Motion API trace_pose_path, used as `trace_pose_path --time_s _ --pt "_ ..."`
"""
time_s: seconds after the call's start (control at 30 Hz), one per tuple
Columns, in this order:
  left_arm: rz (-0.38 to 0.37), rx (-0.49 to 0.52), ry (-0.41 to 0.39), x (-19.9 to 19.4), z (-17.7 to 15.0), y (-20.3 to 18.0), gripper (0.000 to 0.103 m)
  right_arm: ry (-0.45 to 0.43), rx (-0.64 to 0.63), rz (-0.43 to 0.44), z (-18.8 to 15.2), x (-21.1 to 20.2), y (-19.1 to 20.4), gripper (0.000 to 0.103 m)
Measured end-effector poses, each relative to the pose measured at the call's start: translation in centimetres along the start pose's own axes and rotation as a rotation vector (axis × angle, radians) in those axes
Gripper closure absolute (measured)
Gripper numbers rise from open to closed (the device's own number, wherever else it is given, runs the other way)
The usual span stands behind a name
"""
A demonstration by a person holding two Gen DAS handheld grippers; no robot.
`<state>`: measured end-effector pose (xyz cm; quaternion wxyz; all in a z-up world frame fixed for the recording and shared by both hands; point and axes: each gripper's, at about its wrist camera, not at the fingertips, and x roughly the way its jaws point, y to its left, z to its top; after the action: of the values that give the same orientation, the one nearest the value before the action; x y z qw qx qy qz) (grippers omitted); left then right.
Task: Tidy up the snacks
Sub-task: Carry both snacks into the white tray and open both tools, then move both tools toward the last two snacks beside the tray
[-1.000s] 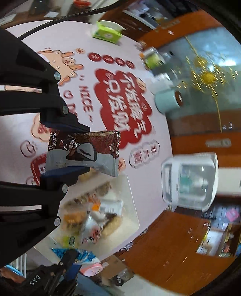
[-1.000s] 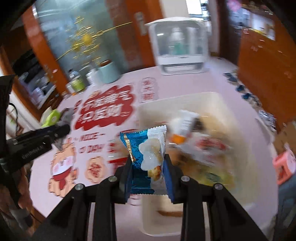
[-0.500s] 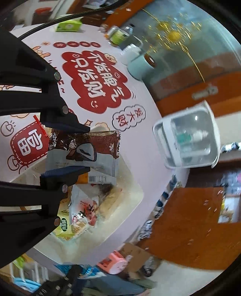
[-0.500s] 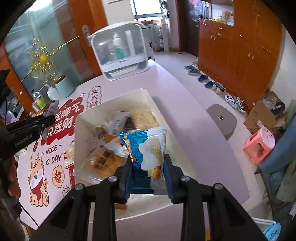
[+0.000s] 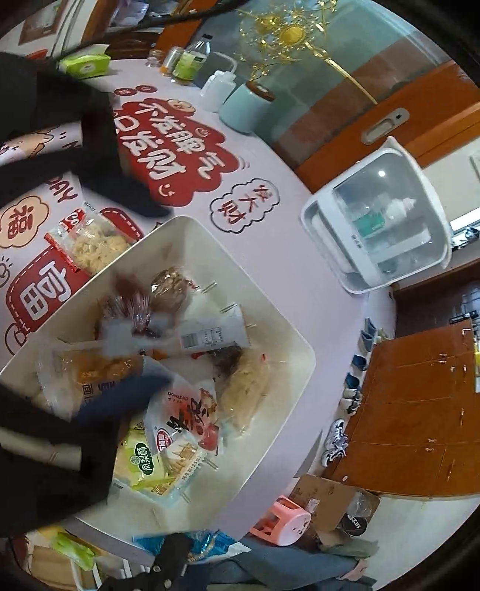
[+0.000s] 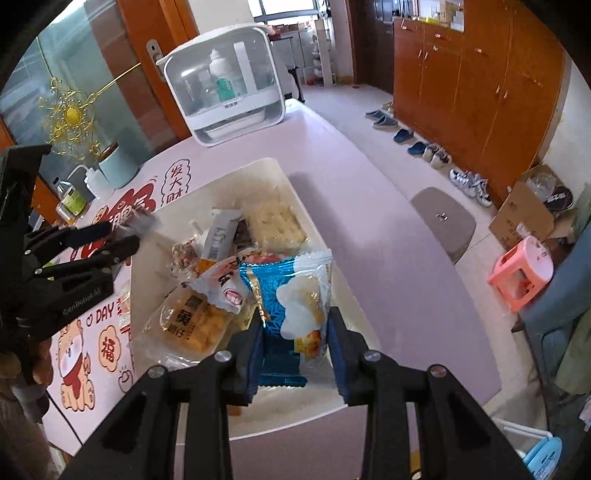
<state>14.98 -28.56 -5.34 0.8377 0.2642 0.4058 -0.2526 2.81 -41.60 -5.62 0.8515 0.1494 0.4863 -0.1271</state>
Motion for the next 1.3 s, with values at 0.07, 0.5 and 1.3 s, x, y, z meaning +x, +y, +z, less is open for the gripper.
trace_pose_path --time_s 0.07,0.5,1.3 --pt "0.006 0.029 -0.024 -0.6 -0.3 -0.2 0.010 0.010 0.006 0.002 -0.1 0.2 0.1 0.066" --pt "0.062 0.038 -0.032 -3.7 -2.4 2.3 0.010 0.007 0.010 0.015 -0.7 -0.4 2.0 0.047" --pt "0.198 -0.025 0.057 -8.3 -11.0 17.3 0.010 -0.029 -0.133 0.064 -2.3 -2.0 13.7 0.040"
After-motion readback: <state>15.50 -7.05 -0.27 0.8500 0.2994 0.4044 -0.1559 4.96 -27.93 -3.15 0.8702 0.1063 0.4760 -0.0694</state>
